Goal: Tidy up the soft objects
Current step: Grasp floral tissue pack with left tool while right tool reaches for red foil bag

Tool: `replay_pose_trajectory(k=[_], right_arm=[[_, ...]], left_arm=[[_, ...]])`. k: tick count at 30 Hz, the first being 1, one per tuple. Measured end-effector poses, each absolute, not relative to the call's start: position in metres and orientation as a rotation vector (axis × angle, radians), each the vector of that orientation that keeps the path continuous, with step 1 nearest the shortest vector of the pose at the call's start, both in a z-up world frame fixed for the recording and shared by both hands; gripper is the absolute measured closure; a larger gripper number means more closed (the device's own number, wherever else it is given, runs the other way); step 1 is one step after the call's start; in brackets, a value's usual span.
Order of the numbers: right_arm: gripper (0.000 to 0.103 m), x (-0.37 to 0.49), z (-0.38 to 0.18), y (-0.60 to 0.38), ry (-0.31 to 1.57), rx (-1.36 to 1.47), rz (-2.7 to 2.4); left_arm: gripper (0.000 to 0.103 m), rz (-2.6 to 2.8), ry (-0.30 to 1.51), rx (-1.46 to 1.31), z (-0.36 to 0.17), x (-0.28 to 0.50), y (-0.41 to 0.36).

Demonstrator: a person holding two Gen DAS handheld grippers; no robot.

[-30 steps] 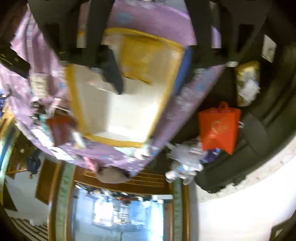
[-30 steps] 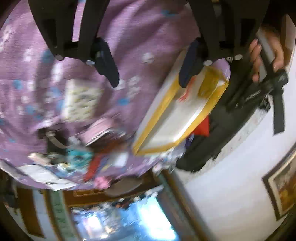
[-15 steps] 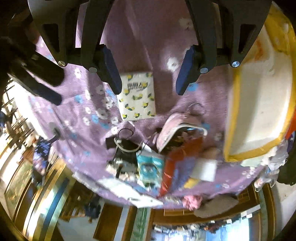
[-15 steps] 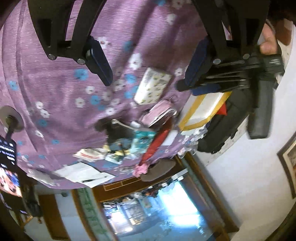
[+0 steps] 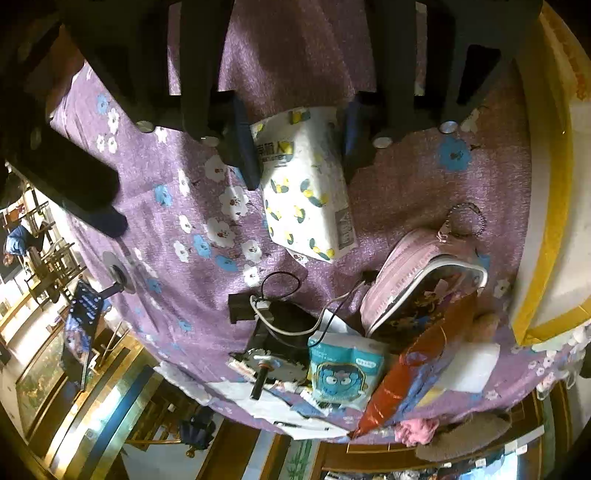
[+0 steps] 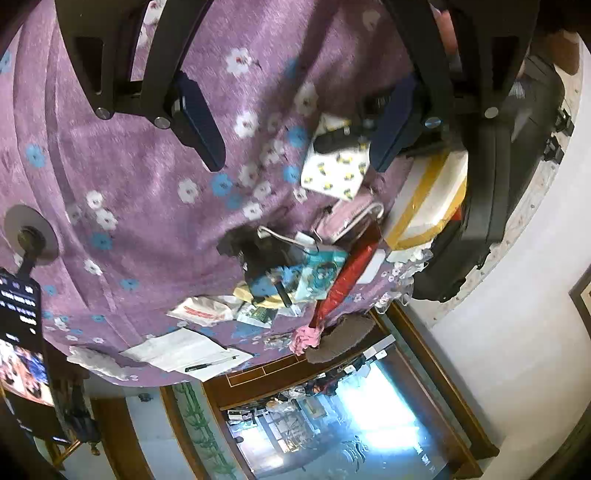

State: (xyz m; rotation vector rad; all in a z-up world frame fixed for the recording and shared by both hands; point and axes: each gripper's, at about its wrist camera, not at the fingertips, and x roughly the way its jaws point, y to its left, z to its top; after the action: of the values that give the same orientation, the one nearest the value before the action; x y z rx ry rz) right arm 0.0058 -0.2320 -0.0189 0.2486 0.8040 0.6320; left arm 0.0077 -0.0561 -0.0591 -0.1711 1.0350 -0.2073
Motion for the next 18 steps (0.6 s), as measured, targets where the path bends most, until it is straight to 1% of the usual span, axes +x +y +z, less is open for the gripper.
replay_pose_trajectory(k=[2, 3, 7, 18], right_arm=[[0.022, 0.010, -0.014, -0.224, 0.796, 0.236, 0.643], [0.022, 0.014, -0.012, -0.219, 0.795, 0.226, 0.654], [0.023, 0.034, -0.002, -0.195, 0.806, 0.219, 0.721], [0.023, 0.088, 0.008, -0.137, 0.839, 0.190, 0.753]], left_arm=[[0.074, -0.212, 1.017, -0.210, -0.053, 0.001, -0.047], [0.075, -0.209, 1.002, -0.226, -0.048, -0.004, -0.041], [0.075, -0.167, 0.925, -0.270, -0.024, -0.025, -0.012], [0.075, -0.101, 0.803, -0.358, 0.008, -0.049, 0.045]])
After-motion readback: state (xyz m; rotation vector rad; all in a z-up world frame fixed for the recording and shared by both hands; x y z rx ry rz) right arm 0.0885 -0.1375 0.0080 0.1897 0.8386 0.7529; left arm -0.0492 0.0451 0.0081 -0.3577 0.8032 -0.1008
